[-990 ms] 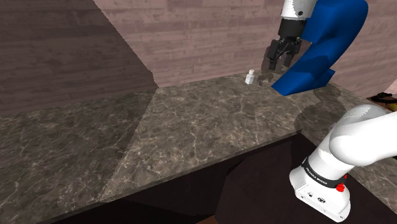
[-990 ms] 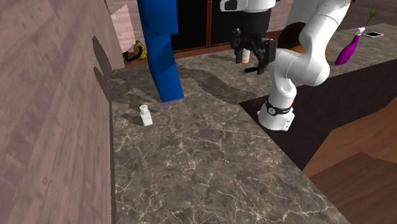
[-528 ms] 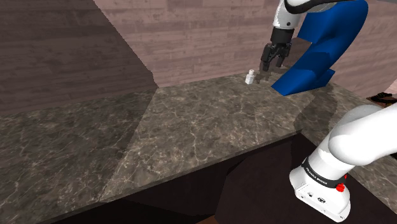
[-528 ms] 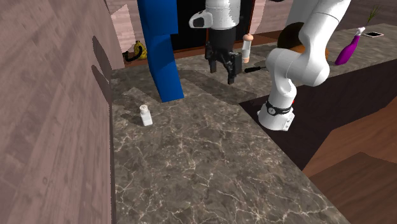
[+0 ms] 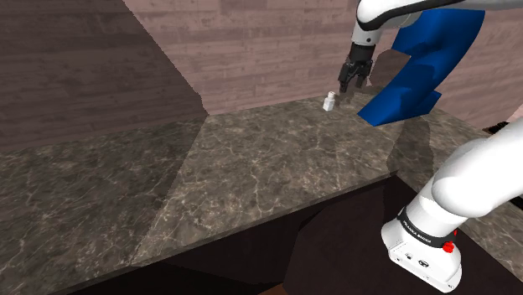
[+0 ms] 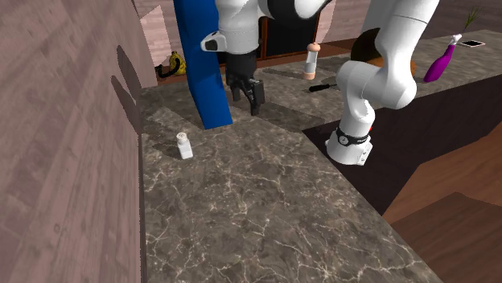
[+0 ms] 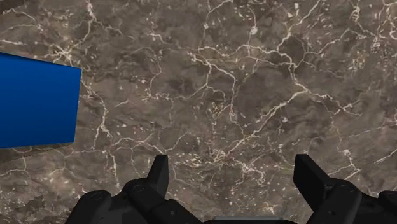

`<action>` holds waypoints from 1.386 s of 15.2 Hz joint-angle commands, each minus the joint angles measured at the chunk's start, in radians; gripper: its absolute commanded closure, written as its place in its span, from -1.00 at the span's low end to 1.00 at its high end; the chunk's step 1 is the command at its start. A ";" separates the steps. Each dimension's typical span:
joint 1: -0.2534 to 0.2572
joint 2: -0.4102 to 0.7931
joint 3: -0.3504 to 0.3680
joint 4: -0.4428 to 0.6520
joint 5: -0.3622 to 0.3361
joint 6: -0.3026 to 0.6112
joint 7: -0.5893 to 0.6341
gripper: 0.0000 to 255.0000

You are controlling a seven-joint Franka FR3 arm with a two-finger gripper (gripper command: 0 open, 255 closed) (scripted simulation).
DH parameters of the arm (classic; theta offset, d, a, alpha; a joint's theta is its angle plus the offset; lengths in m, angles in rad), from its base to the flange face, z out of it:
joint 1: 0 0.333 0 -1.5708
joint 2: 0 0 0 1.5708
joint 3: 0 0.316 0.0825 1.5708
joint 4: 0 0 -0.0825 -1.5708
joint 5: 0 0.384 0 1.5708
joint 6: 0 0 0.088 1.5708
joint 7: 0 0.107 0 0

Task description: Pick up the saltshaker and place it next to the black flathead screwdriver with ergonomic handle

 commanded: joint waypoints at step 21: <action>-0.118 0.672 -0.090 0.476 0.249 0.204 -0.357 -1.00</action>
